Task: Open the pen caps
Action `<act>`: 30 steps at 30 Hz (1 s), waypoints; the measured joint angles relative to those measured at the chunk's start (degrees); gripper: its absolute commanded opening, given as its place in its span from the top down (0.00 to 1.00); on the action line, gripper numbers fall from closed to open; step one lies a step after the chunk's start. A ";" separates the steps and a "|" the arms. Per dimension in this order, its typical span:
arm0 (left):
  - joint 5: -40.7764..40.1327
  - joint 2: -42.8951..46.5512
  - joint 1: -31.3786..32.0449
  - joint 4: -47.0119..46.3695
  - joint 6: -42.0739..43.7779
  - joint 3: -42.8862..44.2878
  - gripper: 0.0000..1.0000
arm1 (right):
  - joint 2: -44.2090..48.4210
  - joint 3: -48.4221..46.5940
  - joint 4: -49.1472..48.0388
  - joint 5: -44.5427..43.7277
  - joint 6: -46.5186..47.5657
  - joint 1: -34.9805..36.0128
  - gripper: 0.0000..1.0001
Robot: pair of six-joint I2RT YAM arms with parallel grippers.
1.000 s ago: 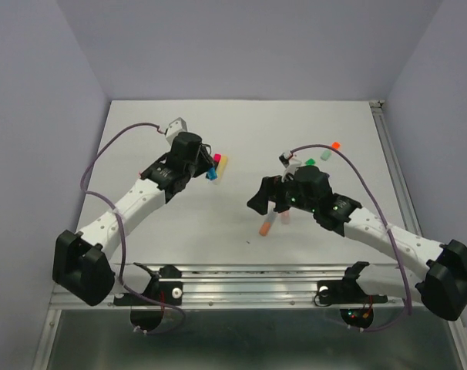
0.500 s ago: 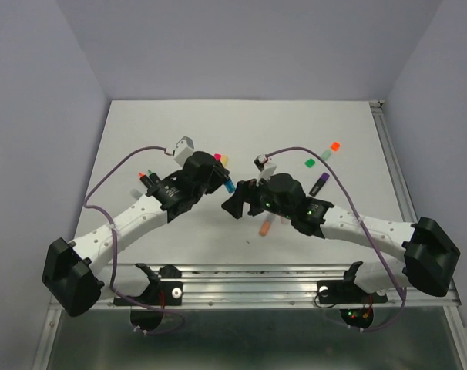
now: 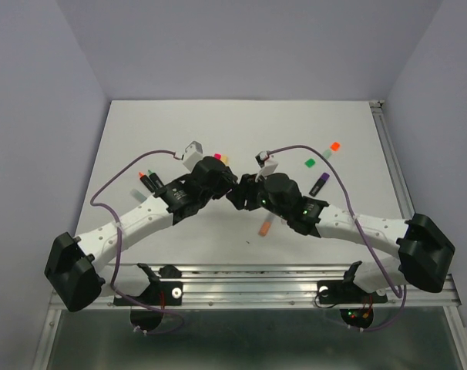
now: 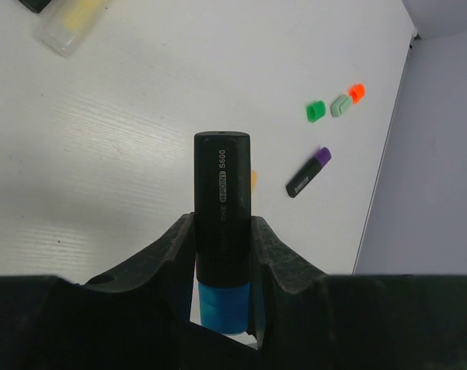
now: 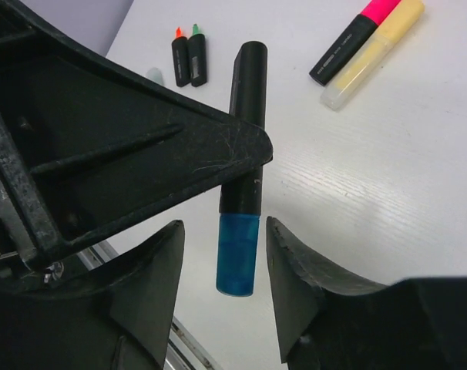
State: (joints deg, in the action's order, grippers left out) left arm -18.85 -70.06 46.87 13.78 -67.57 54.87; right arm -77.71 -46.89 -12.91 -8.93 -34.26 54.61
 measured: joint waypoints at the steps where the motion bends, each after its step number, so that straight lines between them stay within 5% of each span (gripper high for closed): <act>1: -0.04 -0.09 0.00 0.00 0.00 0.00 1.00 | 0.00 0.00 -0.22 -0.35 -0.04 0.04 0.57; 11: -0.59 -0.37 0.07 -0.57 -0.04 0.02 1.00 | 0.00 0.00 0.50 -1.16 -1.29 0.20 0.99; 24: -1.05 -5.07 0.50 -0.96 1.73 3.69 1.00 | 3.26 2.47 2.34 4.46 -9.73 -3.17 0.99; 27: 2.73 -7.04 -1.18 -1.79 3.39 4.20 1.00 | 5.20 5.31 1.92 5.60 -12.52 -3.69 0.99; 30: -3.21 -8.76 -7.89 -5.68 5.16 4.22 1.00 | 10.99 9.01 5.40 14.71 -14.75 -0.52 0.99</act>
State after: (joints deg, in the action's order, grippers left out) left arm -22.06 -78.83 38.98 8.10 -62.41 59.09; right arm -66.72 -37.89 -7.51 5.78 -49.01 54.08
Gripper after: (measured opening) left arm 0.398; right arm 0.251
